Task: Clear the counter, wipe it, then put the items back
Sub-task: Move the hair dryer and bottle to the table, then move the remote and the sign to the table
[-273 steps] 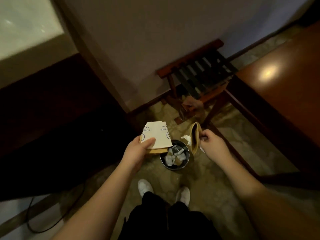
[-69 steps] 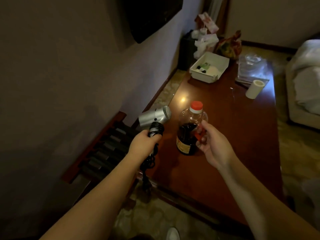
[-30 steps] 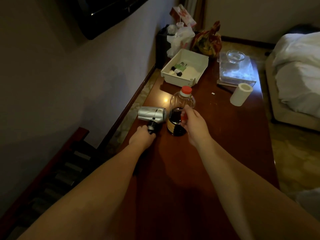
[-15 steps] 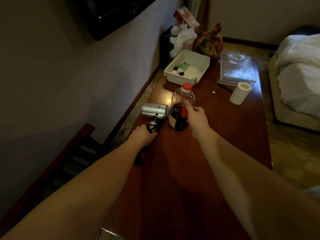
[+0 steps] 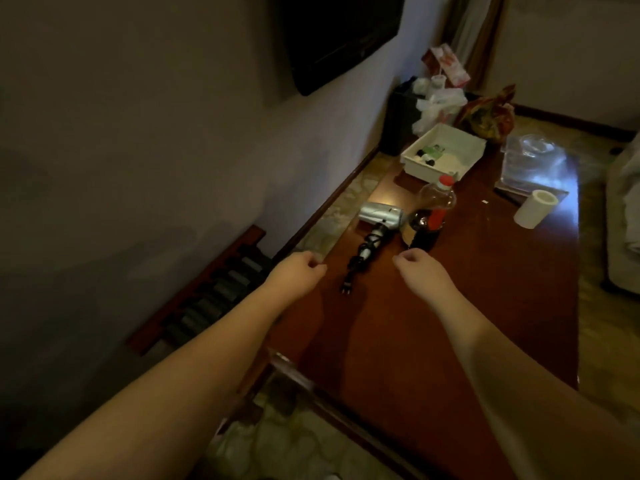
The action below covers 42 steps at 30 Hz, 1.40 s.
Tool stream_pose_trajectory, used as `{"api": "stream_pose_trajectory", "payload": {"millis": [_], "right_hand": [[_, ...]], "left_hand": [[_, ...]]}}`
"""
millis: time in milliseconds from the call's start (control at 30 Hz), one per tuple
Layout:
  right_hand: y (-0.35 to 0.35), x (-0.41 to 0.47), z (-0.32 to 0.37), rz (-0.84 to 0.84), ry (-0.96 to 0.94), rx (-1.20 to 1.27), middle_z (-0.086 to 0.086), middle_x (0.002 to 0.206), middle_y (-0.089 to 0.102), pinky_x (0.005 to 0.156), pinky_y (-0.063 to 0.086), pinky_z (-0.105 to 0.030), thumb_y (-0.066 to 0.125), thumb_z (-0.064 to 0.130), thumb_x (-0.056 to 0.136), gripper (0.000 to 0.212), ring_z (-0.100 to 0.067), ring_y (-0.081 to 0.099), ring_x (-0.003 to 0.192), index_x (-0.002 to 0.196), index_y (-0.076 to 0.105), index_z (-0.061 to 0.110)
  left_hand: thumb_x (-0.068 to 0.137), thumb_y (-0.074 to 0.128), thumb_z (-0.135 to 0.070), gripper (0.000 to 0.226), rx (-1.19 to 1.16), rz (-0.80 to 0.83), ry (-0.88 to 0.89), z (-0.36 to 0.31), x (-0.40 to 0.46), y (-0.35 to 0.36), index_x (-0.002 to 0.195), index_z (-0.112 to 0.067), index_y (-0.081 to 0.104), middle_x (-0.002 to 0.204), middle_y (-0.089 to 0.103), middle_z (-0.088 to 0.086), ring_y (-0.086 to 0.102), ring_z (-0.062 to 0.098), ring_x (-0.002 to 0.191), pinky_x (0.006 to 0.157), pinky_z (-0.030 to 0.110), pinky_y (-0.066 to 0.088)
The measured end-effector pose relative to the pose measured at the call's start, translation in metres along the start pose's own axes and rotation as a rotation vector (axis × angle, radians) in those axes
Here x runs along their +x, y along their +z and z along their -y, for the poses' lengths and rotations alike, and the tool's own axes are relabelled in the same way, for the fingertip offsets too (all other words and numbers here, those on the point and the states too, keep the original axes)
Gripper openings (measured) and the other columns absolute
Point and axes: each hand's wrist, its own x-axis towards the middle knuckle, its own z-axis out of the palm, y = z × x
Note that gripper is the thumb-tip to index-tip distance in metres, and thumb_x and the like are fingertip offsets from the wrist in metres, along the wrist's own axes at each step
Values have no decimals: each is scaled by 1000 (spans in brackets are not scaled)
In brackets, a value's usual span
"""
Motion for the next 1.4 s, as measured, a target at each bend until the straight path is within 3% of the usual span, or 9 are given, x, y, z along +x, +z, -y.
{"api": "stream_pose_trajectory", "payload": {"millis": [133, 333, 500, 600, 833, 1000, 1100, 1233, 1400], "right_hand": [[40, -70, 46, 167, -154, -204, 2, 87, 59, 54, 40, -30, 45, 40, 99, 20, -16, 55, 65, 107, 55, 24], [125, -167, 104, 330, -480, -372, 7, 111, 54, 68, 44, -24, 48, 42, 96, 28, -8, 54, 90, 115, 59, 26], [189, -255, 134, 502, -638, -428, 10, 123, 49, 77, 42, -22, 47, 44, 97, 33, -7, 52, 101, 123, 55, 27], [223, -311, 143, 566, -710, -448, 10, 126, 50, 83, 40, -22, 48, 42, 97, 32, -9, 52, 110, 124, 56, 27], [289, -432, 162, 649, -929, -485, 15, 118, 50, 72, 37, -14, 50, 41, 96, 30, 1, 48, 93, 123, 56, 28], [327, -507, 175, 692, -1044, -457, 18, 109, 51, 75, 39, -12, 51, 39, 96, 24, 2, 51, 96, 117, 58, 29], [348, -547, 183, 716, -1116, -449, 18, 106, 51, 69, 38, -9, 51, 37, 96, 21, 5, 48, 88, 114, 59, 29], [369, -593, 196, 771, -1188, -449, 19, 107, 53, 76, 44, -16, 51, 37, 96, 20, 3, 53, 91, 113, 59, 32], [384, -629, 228, 786, -1328, -416, 24, 103, 54, 73, 41, -12, 52, 36, 95, 16, 7, 52, 91, 110, 59, 36]], "left_hand": [[99, 49, -41, 32, -37, -118, -13, 44, -87, -36, 121, -19, 60, 93, 63, -4, 63, 12, 77, 67, 33, 53], [99, 50, -40, 32, -57, -255, -94, 138, -217, -71, 121, -20, 61, 114, 55, -4, 57, 7, 91, 70, 22, 48], [97, 53, -38, 27, -80, -381, -223, 215, -330, -85, 114, -21, 65, 106, 54, -8, 55, 6, 89, 64, 15, 37], [97, 53, -39, 25, -103, -466, -309, 250, -396, -87, 112, -23, 64, 106, 55, -10, 54, 5, 90, 68, 18, 38], [97, 53, -39, 21, -228, -616, -469, 314, -546, -90, 115, -31, 61, 109, 52, -18, 52, -3, 89, 68, 11, 40], [97, 53, -36, 20, -347, -700, -523, 350, -644, -95, 115, -33, 59, 113, 53, -17, 56, 1, 93, 70, 15, 46], [97, 53, -36, 14, -403, -763, -556, 370, -697, -97, 110, -36, 58, 110, 54, -18, 58, 2, 91, 69, 15, 46], [97, 52, -37, 10, -450, -860, -611, 390, -752, -96, 105, -37, 58, 108, 57, -16, 60, 4, 89, 69, 19, 50], [98, 52, -37, 14, -417, -988, -663, 403, -793, -112, 107, -32, 62, 105, 58, -16, 58, 4, 87, 67, 20, 47]]}}
